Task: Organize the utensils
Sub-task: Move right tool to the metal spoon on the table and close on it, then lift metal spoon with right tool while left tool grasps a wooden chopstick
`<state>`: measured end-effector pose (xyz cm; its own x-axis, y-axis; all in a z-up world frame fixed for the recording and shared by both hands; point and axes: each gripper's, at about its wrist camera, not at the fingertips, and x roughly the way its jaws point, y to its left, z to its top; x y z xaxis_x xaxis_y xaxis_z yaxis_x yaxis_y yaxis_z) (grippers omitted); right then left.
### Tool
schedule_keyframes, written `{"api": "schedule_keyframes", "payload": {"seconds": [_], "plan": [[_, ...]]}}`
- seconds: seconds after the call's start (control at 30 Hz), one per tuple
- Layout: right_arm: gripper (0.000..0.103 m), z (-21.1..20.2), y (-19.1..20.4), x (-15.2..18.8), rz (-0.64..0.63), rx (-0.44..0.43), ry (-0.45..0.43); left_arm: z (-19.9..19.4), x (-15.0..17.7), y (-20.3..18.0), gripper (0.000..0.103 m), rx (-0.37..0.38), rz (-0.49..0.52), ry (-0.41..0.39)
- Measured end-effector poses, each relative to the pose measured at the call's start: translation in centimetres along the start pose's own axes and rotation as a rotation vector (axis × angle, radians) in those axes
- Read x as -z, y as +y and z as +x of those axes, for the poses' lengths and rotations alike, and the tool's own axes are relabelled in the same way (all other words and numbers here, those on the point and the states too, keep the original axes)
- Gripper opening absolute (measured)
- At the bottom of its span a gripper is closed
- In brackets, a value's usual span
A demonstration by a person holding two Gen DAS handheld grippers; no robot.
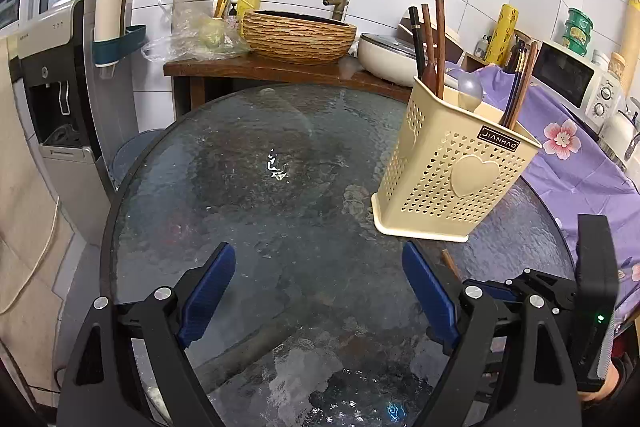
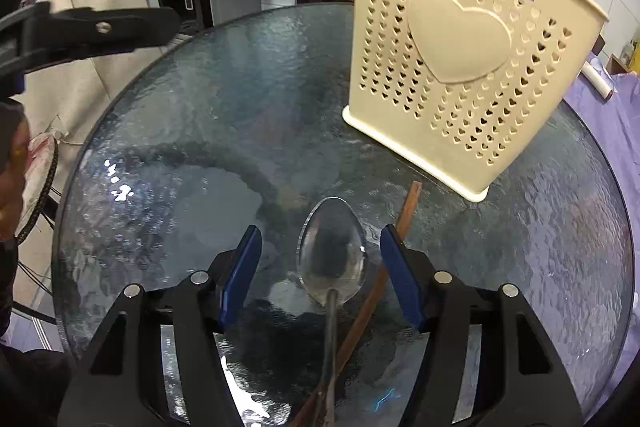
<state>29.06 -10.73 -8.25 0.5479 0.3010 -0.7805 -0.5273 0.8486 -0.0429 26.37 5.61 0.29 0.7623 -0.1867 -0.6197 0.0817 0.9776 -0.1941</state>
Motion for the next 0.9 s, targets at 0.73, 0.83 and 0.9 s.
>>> {"api": "schedule_keyframes", "payload": {"seconds": [0.73,0.83,0.9], "plan": [[0.038,0.9,-0.7,-0.6,0.037,-0.04,0.021,1.0,0.9,-1.8,0.084,0.027,0.02,0.037],[0.038,-0.5,-1.3,-0.2,0.073,-0.042,-0.006,1.5,1.2,-2.6,0.084,0.027,0.044,0.05],[0.038,-1.4,-1.8,0.0,0.095,-0.045,-0.021,2.0,1.5,-3.2,0.084,0.027,0.054,0.062]]}}
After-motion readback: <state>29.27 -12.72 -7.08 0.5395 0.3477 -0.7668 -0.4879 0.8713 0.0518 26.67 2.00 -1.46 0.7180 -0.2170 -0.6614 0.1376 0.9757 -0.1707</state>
